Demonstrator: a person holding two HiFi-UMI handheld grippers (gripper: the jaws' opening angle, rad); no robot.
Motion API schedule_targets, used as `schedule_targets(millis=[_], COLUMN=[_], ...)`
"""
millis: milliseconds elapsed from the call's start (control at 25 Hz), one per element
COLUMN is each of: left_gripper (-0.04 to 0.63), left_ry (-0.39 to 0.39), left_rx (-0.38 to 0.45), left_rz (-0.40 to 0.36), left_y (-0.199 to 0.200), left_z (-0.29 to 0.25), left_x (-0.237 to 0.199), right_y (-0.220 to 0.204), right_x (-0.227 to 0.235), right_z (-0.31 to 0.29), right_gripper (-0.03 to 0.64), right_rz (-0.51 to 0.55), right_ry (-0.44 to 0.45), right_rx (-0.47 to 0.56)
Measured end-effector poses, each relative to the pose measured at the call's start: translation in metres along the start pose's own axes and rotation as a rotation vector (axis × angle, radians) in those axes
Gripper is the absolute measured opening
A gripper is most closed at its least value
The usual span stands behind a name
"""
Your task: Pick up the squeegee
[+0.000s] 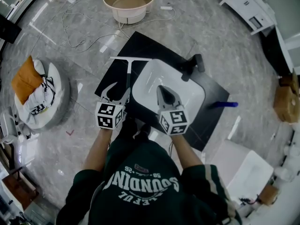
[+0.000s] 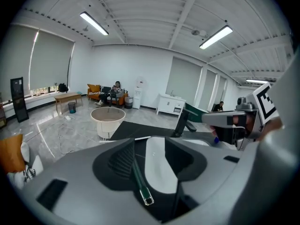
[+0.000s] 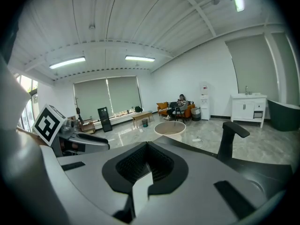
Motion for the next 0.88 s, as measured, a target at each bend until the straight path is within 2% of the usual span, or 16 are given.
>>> schedule_targets(millis=[160,880], left_gripper=[0.197,0.196], left_ry=[0.011,0.002], left_rx=[-0.015,-0.157], left_rz=[0.048,0.063], left_y=[-0.007,-0.046], left_z=[-0.002,-0.040], left_x=[-0.002,0.002], right_y=[-0.003,-0.027], right_x=[-0.001,0.006], right_z=[-0.003,0.006], right_gripper=[0.002,0.002], right_rz=[-0.006,-0.071], right_ry=[-0.001,-0.055], right_rx=[-0.003,-0.048])
Point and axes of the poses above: the fingertips, and each gripper's own axes: z backward along the fingers, x to its right, y out of its top, the point moved 3 cm from there along z, backward along the fingers, and after that the axes turned 9 degrees about y, right-handed, at the moved point
